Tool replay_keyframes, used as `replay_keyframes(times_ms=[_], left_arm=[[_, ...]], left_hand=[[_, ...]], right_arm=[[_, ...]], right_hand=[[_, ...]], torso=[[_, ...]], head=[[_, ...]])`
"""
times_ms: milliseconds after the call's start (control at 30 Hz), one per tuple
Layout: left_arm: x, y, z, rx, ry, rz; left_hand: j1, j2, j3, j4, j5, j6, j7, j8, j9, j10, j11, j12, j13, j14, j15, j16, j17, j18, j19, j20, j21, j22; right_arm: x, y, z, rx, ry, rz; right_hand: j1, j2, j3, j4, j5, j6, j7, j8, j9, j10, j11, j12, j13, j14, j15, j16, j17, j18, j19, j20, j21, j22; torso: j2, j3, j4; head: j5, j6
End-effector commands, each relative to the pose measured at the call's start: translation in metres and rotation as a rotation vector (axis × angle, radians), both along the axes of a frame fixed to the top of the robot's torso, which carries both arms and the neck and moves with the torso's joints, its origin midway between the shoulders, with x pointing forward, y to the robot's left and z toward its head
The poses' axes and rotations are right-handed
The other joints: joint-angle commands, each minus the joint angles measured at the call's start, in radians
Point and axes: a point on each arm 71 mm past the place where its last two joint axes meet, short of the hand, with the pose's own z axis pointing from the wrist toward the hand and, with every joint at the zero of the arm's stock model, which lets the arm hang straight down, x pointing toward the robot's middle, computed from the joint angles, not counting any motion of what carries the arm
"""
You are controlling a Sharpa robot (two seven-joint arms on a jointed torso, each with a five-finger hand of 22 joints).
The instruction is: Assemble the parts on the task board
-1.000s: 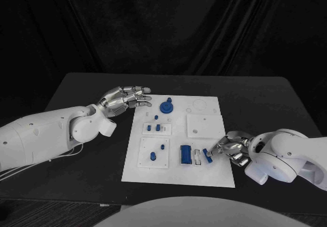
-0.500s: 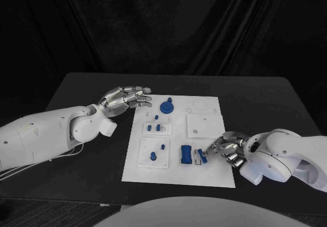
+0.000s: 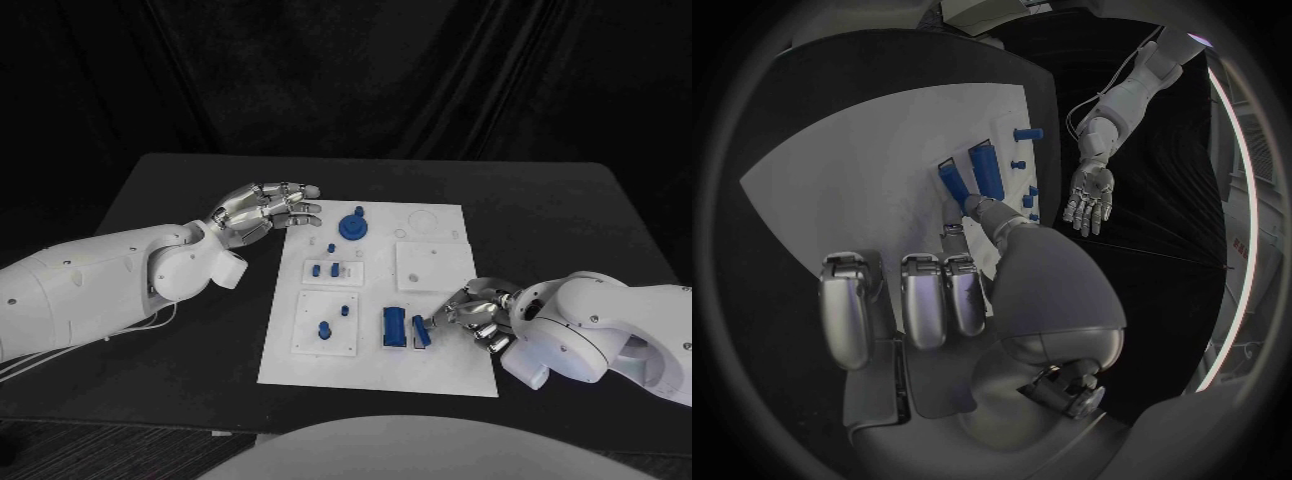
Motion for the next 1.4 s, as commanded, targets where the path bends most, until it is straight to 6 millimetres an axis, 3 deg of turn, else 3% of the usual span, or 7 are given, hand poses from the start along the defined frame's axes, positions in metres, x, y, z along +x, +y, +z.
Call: replay_keyframes(times_ms=[33, 767, 867, 967, 1100, 1233, 1400], left_arm=[[-0.001, -0.002, 0.001, -0.016, -0.003, -0.008], [-0.001, 0.0, 0.001, -0.019, -0.006, -0.005], [-0.001, 0.0, 0.001, -0.019, -0.007, -0.002], [-0.001, 0.0, 0.001, -0.02, -0.008, -0.002], [-0.001, 0.0, 0.001, -0.021, -0.008, -0.003], [-0.001, 0.001, 0.001, -0.021, -0.008, -0.003], [-0.001, 0.001, 0.001, -0.021, -0.007, -0.004]], left_hand=[[-0.01, -0.001, 0.005, -0.002, 0.005, -0.001, 0.005, 0.007, -0.001, 0.002, 0.003, 0.004, -0.001, 0.003, 0.004, 0.005, -0.001, -0.017, 0.007, -0.002, 0.005, 0.001], [-0.011, -0.002, 0.006, -0.002, 0.005, -0.001, 0.005, 0.007, -0.001, 0.002, 0.003, 0.004, -0.001, 0.003, 0.004, 0.005, -0.001, -0.018, 0.007, -0.002, 0.005, 0.001], [-0.013, -0.003, 0.008, -0.003, 0.005, -0.001, 0.005, 0.007, -0.001, 0.002, 0.003, 0.004, -0.001, 0.003, 0.004, 0.005, -0.001, -0.018, 0.007, -0.002, 0.006, 0.002], [-0.013, -0.003, 0.008, -0.003, 0.005, -0.001, 0.005, 0.007, -0.001, 0.002, 0.003, 0.004, -0.001, 0.003, 0.004, 0.005, -0.001, -0.018, 0.007, -0.002, 0.006, 0.002], [-0.013, -0.003, 0.009, -0.003, 0.005, 0.0, 0.005, 0.008, -0.001, 0.002, 0.003, 0.004, -0.001, 0.004, 0.005, 0.006, -0.001, -0.018, 0.008, -0.002, 0.006, 0.002], [-0.013, -0.003, 0.009, -0.003, 0.005, 0.0, 0.005, 0.008, -0.001, 0.002, 0.003, 0.004, -0.001, 0.004, 0.005, 0.006, -0.001, -0.018, 0.008, -0.002, 0.006, 0.002], [-0.013, -0.003, 0.01, -0.003, 0.006, 0.0, 0.005, 0.008, -0.001, 0.002, 0.003, 0.004, -0.001, 0.004, 0.005, 0.006, -0.001, -0.018, 0.008, -0.002, 0.006, 0.002]], right_arm=[[0.0, -0.001, -0.001, -0.003, 0.01, -0.014], [-0.001, -0.002, 0.013, -0.042, -0.191, 0.117], [0.001, -0.001, 0.025, -0.076, -0.326, 0.194], [0.003, 0.002, 0.035, -0.16, -0.477, 0.334], [0.003, 0.006, 0.035, -0.24, -0.524, 0.442], [0.001, 0.007, 0.031, -0.308, -0.535, 0.511], [0.001, 0.008, 0.026, -0.36, -0.528, 0.551]], right_hand=[[-0.013, -0.001, -0.004, 0.006, -0.01, -0.009, -0.001, -0.008, -0.002, 0.106, -0.003, 0.005, 0.263, 0.104, -0.007, 0.006, 0.263, -0.016, 0.106, -0.007, 0.002, 0.263], [-0.021, 0.002, -0.042, 0.028, -0.113, -0.041, 0.008, -0.008, -0.007, 0.106, 0.005, 0.005, 0.263, 0.104, 0.0, 0.006, 0.263, -0.016, 0.106, -0.001, 0.002, 0.263], [0.02, 0.01, -0.077, 0.007, -0.153, -0.078, 0.002, 0.077, 0.056, 0.106, -0.002, 0.005, 0.263, 0.104, -0.012, 0.006, 0.263, -0.016, 0.106, -0.008, 0.002, 0.263], [0.058, 0.021, -0.148, 0.019, -0.209, -0.21, -0.019, 0.311, 0.259, 0.106, -0.021, 0.005, 0.263, 0.104, -0.026, 0.006, 0.263, -0.016, 0.106, -0.024, 0.002, 0.263], [0.06, -0.003, -0.18, 0.086, -0.271, -0.304, -0.022, 0.47, 0.403, 0.106, -0.03, 0.005, 0.263, 0.104, -0.035, 0.006, 0.263, -0.016, 0.106, -0.029, 0.002, 0.263], [0.054, -0.043, -0.189, 0.171, -0.322, -0.333, -0.032, 0.608, 0.525, 0.106, -0.038, 0.005, 0.263, 0.104, -0.038, 0.006, 0.263, -0.016, 0.106, -0.035, 0.002, 0.263], [0.049, -0.071, -0.194, 0.251, -0.337, -0.347, -0.044, 0.708, 0.63, 0.106, -0.045, 0.005, 0.263, 0.104, -0.044, 0.006, 0.263, -0.016, 0.106, -0.044, 0.002, 0.263]], torso=[[0.0, 0.0001, 0.0], [0.0, 0.0005, -0.0004], [0.0, 0.0006, -0.0005], [0.0, 0.0009, -0.0009], [-0.001, 0.0014, -0.0002], [-0.002, 0.0006, -0.0013], [0.001, 0.0009, -0.0001]], head=[[0.0, 0.0], [0.002, 0.0], [-0.001, 0.0], [-0.002, 0.0], [0.0, 0.0], [0.002, 0.0], [-0.002, 0.0]])
